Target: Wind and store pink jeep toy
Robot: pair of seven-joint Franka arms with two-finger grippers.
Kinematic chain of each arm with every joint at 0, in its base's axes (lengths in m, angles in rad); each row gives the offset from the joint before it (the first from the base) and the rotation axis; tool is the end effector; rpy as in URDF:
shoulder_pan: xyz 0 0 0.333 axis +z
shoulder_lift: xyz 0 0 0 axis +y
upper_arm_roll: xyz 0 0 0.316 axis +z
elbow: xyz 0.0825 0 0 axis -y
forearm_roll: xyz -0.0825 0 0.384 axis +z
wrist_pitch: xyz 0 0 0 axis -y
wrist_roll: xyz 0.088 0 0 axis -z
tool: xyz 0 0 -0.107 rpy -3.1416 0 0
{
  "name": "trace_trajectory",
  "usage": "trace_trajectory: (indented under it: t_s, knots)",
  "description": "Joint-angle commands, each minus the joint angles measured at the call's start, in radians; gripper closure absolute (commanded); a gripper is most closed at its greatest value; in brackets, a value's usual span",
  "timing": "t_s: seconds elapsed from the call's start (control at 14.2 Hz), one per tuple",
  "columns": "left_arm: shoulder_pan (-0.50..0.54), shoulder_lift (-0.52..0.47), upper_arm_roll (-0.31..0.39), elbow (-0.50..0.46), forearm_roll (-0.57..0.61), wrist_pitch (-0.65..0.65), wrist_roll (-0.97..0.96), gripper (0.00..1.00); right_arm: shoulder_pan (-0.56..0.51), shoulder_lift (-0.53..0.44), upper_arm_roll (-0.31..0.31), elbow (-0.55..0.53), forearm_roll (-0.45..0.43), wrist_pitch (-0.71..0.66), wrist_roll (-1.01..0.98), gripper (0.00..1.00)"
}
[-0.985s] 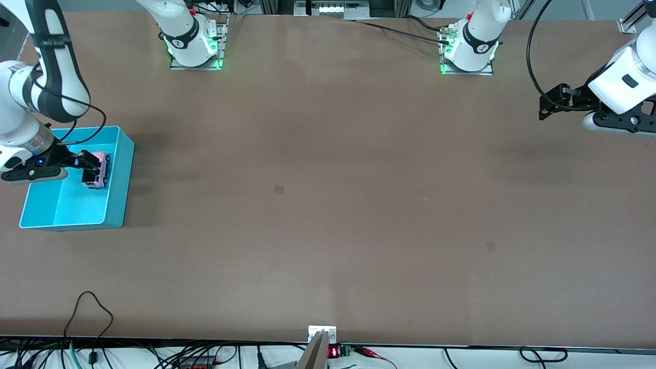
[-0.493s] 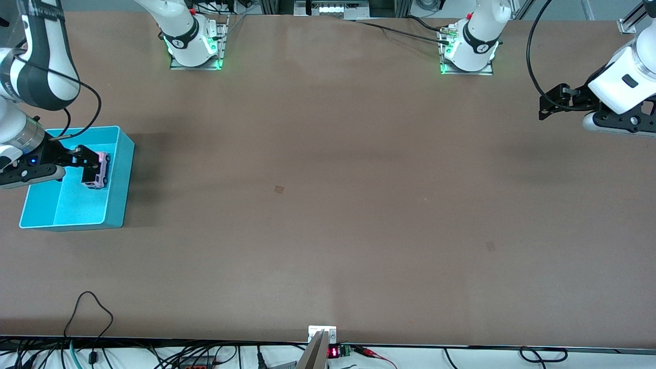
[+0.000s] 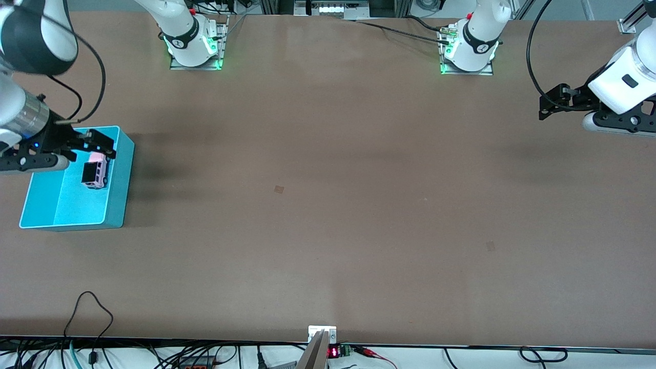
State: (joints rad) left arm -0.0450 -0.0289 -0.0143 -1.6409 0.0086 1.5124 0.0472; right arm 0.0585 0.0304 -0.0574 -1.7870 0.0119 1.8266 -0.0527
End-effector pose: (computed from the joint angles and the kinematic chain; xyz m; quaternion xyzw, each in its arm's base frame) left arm 0.5364 -0.0310 0.6026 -0.9973 0.0531 0.0498 0.0048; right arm 0.5736 0.0020 0.5265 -0.9997 -0.0254 -0.0048 0.0048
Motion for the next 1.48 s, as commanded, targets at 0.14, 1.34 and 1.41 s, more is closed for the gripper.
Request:
trace_trajectory:
  t_s: [0.14,1.34,1.41]
  knots:
    - [-0.004,0.017,0.002,0.035,-0.007,-0.024,0.006,0.0,-0.023,-0.036,0.036,0.075,-0.006,-0.067,0.03,0.0]
    - [-0.004,0.017,0.002,0.035,-0.007,-0.024,0.006,0.0,-0.06,-0.086,0.111,0.096,-0.004,-0.148,0.143,0.0]
    - [-0.004,0.017,0.002,0.035,-0.007,-0.024,0.006,0.0,-0.06,-0.078,0.111,0.1,-0.001,-0.148,0.145,0.0]
